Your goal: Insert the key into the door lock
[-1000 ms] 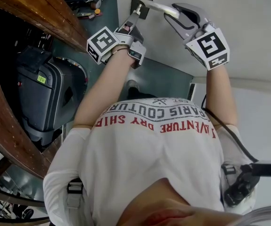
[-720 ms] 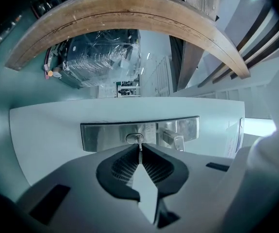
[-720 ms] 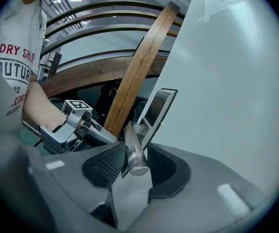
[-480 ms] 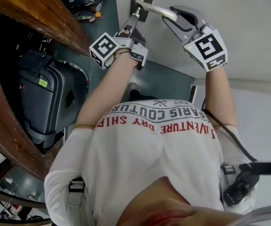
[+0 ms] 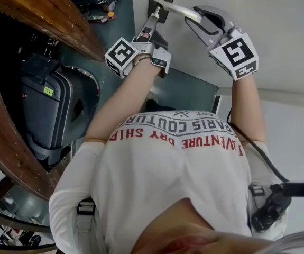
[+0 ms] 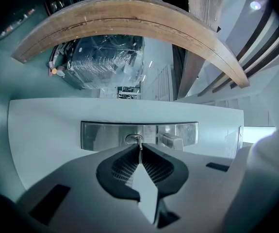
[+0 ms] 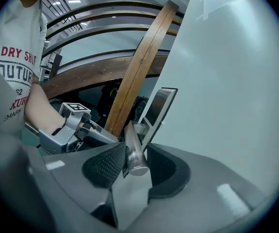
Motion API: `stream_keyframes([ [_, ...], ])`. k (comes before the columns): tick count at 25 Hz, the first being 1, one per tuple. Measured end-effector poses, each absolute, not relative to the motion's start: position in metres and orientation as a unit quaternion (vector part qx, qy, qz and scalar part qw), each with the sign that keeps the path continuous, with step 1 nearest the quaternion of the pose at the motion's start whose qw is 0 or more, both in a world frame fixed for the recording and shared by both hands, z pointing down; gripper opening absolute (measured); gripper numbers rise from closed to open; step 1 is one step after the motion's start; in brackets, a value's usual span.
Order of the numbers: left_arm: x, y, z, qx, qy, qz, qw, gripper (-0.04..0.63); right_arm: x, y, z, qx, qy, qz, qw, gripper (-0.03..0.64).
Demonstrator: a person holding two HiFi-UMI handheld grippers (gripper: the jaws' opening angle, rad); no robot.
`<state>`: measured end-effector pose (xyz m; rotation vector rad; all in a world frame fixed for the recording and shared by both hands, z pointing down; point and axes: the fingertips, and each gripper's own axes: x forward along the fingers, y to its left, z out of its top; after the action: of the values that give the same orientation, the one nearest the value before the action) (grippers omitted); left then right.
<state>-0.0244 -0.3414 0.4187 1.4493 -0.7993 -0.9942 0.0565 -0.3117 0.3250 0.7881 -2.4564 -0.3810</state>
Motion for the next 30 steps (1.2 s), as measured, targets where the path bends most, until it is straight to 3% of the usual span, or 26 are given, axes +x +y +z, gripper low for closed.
stream_keyframes([
  [30,-0.021,-0.357,0.411,0.614,-0.334,-0.449,0.557,0.025,0.053,-0.304,0.323,0.278,-0.911,-0.144,0.268,0.126],
])
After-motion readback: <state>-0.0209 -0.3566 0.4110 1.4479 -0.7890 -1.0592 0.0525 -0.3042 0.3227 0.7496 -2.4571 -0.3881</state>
